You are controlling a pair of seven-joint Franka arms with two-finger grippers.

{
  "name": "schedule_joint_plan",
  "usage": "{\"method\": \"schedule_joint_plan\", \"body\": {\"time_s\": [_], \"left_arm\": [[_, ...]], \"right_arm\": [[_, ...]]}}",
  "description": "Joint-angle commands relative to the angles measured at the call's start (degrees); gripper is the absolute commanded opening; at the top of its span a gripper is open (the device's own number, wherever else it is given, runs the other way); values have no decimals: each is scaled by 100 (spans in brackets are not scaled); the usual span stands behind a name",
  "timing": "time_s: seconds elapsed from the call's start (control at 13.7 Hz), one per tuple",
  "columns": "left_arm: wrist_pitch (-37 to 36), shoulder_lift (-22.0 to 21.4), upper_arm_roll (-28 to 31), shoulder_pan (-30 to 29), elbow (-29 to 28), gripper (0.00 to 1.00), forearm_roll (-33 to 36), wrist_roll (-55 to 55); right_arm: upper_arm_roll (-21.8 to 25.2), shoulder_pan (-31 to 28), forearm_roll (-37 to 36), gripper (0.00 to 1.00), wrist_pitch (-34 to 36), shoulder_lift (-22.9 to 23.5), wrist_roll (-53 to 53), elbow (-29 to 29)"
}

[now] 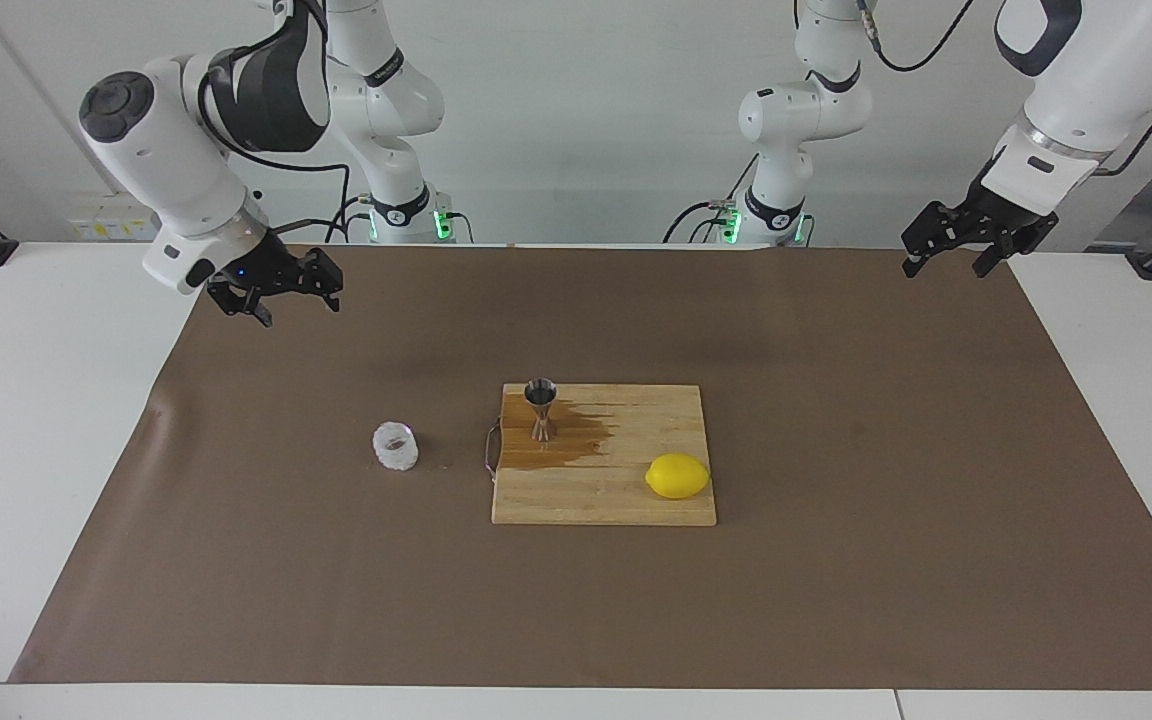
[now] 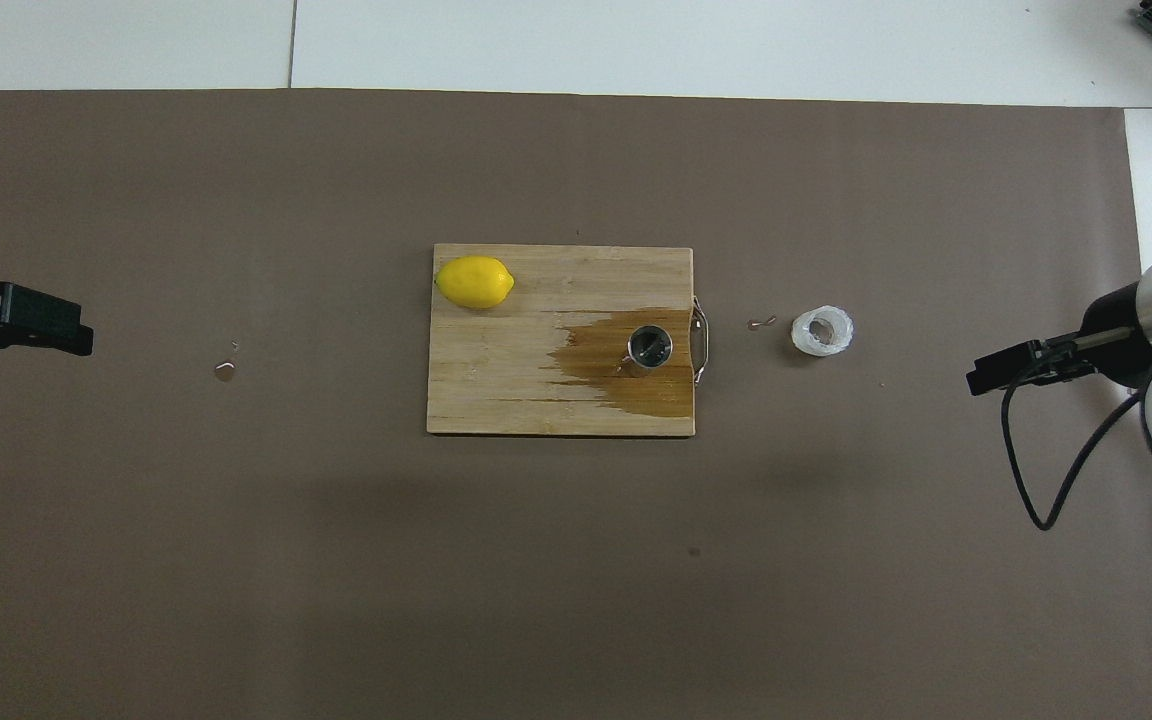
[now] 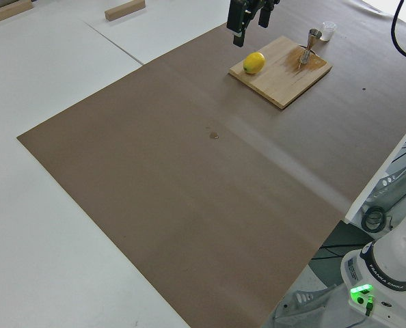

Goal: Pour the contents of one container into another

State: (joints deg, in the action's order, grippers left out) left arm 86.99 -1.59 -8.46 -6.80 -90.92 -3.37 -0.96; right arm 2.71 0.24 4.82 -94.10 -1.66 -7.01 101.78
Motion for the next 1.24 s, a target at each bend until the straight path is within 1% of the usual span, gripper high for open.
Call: {"method": "schedule_joint_plan", "body": {"time_s": [0.0,0.15,0.36,0.51,0.66,1.09,1.17], "left_arm": [[-25,-167,-50,-67,-163,100,64,8],[-25,-167,-50,-67,-163,100,64,8],[-25,-167,-50,-67,-163,100,64,8],[-25,-167,-50,-67,-163,100,64,8],[-25,-167,-50,-67,-163,100,64,8],[-25,-167,-50,-67,-163,100,64,17],[-25,-167,-50,-67,-163,100,64,8]], "right_arm": [[-25,-15,-165,100,445,25,962,-754],[27,-85,-165,100,515,-123,642,-940],[36,-41,-314,100,568,-177,999,-924],[36,-85,-367,100,534,-195,1000,-923],[54,-111,-578,100,489,-195,991,-915],[45,-103,-473,100,568,-247,1009,-906],[36,-94,-369,100,568,-247,1009,-915]]}}
